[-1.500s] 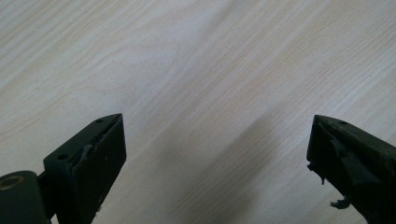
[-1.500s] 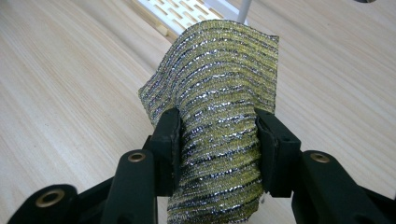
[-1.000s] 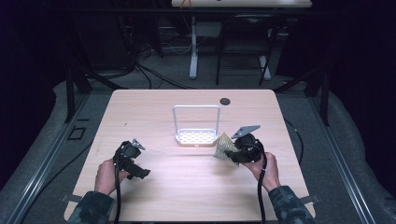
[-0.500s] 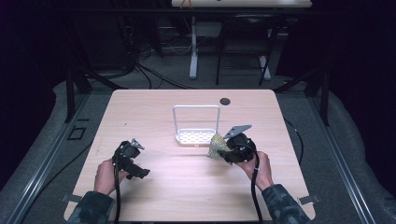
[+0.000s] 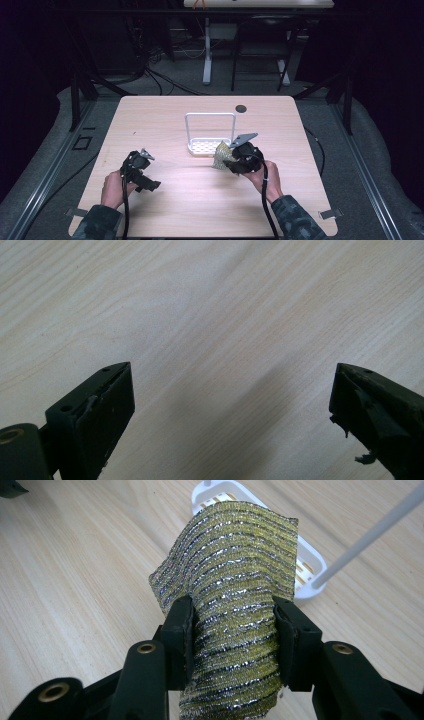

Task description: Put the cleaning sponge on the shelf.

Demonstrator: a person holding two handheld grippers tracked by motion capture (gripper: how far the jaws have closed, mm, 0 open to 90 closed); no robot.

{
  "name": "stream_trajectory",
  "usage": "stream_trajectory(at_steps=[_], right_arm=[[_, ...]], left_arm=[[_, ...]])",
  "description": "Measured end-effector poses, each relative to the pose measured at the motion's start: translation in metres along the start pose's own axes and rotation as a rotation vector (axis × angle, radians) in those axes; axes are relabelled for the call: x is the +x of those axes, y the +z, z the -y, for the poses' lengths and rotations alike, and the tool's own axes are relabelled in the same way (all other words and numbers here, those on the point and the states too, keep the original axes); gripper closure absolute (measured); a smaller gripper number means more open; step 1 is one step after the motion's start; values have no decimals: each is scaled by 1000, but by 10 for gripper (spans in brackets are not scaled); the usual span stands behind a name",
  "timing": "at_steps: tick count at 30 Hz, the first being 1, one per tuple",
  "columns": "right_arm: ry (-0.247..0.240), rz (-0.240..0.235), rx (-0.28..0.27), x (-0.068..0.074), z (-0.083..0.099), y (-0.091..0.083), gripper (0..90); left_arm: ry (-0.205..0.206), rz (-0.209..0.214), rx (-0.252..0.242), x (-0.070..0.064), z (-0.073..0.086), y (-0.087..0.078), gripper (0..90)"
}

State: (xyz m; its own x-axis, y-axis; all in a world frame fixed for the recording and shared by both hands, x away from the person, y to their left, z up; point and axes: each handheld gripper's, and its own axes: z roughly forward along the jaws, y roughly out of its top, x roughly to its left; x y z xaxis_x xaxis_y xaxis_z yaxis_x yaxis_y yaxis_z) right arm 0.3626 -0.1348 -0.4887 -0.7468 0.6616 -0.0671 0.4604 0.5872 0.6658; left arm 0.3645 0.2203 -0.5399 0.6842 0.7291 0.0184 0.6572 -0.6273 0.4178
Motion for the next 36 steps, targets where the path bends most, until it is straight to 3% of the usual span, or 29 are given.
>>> stream_trajectory(at_steps=[25, 36], right_arm=[[-45, 28, -25, 12, -19, 16, 563], [-69, 68, -45, 14, -36, 24, 562]], left_arm=[[-3, -9, 2, -1, -1, 0, 41], [-11, -14, -3, 0, 5, -3, 41]])
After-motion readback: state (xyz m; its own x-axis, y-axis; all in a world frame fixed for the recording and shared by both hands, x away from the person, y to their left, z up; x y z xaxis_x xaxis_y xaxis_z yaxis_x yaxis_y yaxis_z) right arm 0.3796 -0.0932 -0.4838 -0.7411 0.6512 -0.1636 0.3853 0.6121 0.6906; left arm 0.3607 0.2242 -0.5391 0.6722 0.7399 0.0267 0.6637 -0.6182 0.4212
